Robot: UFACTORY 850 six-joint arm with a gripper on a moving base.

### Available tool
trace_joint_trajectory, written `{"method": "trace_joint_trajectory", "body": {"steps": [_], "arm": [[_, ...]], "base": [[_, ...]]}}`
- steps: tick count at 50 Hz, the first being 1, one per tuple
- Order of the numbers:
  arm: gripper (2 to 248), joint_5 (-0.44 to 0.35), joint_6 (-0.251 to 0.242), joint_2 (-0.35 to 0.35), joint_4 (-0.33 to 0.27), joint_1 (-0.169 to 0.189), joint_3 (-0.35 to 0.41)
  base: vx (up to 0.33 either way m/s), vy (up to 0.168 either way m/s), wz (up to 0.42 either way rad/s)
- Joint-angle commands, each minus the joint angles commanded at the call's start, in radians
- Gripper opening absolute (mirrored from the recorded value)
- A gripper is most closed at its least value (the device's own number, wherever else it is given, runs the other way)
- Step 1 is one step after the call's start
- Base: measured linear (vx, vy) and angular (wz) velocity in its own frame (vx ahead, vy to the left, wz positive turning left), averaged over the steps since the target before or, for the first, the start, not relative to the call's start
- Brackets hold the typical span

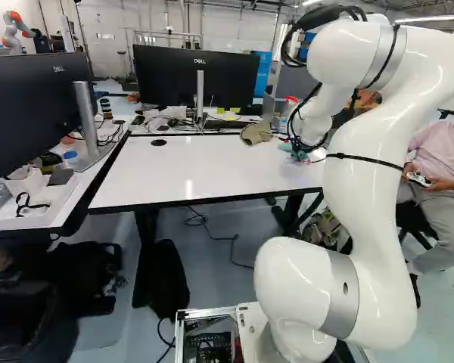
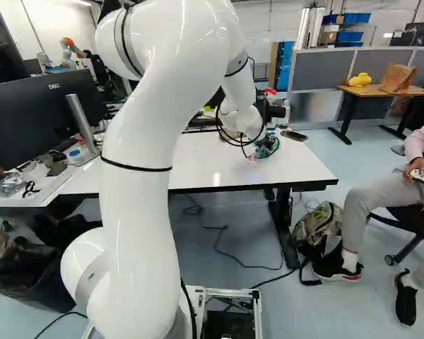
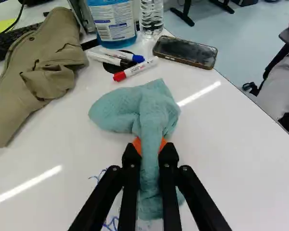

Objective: Clean the table with the green towel

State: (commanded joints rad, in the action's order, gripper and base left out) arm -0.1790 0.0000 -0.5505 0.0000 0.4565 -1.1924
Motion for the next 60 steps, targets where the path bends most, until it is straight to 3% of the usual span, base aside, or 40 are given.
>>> {"method": "trace_joint_trajectory", "body": {"steps": [9, 20, 39, 60], "arm": [[50, 0.0, 0.0, -0.015, 0.0, -0.02, -0.021], [50, 0.0, 0.0, 0.005, 0.0, -0.044, 0.007], [50, 0.0, 0.0, 0.077, 0.0, -0.068, 0.103], [50, 0.0, 0.0, 0.17, 0.0, -0.071, 0.222]], "base": [[0.0, 0.0, 0.0], [0.0, 0.0, 0.0], [0.0, 0.0, 0.0], [0.0, 0.0, 0.0]]}}
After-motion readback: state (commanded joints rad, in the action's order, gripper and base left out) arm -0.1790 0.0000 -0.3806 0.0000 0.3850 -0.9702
